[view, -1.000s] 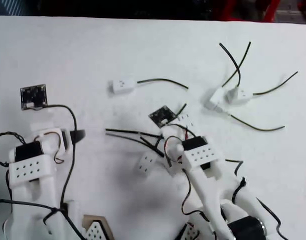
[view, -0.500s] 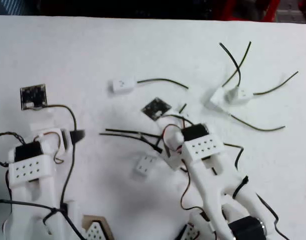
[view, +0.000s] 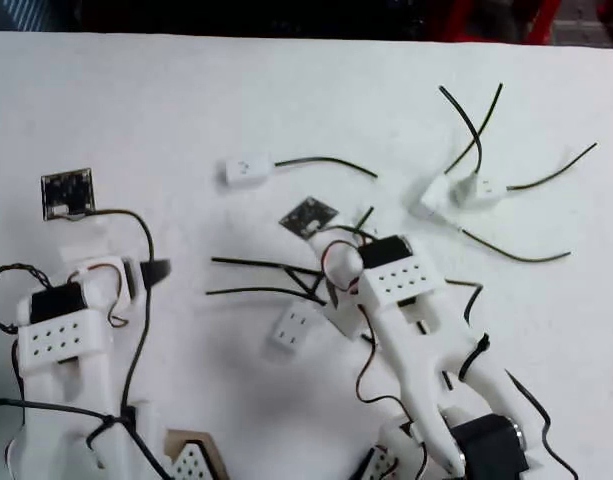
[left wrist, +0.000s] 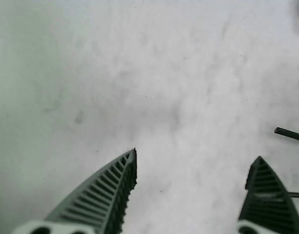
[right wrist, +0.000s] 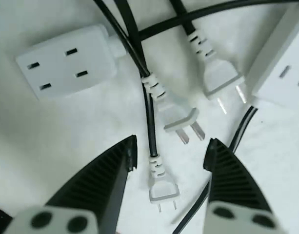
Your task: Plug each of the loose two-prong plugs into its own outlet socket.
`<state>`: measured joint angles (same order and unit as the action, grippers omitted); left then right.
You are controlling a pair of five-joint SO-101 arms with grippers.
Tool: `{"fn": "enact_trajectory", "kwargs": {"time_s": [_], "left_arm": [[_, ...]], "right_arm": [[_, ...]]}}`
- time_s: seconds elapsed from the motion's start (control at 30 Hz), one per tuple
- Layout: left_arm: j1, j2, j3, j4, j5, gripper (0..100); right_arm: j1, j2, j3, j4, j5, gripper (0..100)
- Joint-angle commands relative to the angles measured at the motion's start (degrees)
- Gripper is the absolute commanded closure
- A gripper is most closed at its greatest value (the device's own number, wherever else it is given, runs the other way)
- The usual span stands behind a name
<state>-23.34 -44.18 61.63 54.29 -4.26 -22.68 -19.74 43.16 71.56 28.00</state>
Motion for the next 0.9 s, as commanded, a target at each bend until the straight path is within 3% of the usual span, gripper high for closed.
{"fn": "enact_trajectory", "kwargs": {"time_s": [0.0,0.13,0.37,0.67,0.87], "left_arm": [[0.66,-1.36,-0.18,-1.14,-0.18,65],[0.66,-1.36,-0.18,-1.14,-0.18,65],[0.66,-1.36,-0.18,-1.14,-0.18,65],[0.66,-1.36,-0.18,-1.14,-0.18,65],[0.66,-1.36,-0.18,-1.14,-0.18,65]], "right_arm": [[-0.66,-0.13,-2.55,-2.68,6.86,83.0],[-0.75,1.1,-2.81,-4.44,11.08,85.7],[-0.4,12.0,-7.3,-4.09,11.34,84.4],[0.4,26.95,-22.51,4.26,11.43,84.6],[2.86,34.95,-28.75,10.86,15.3,84.7]]}}
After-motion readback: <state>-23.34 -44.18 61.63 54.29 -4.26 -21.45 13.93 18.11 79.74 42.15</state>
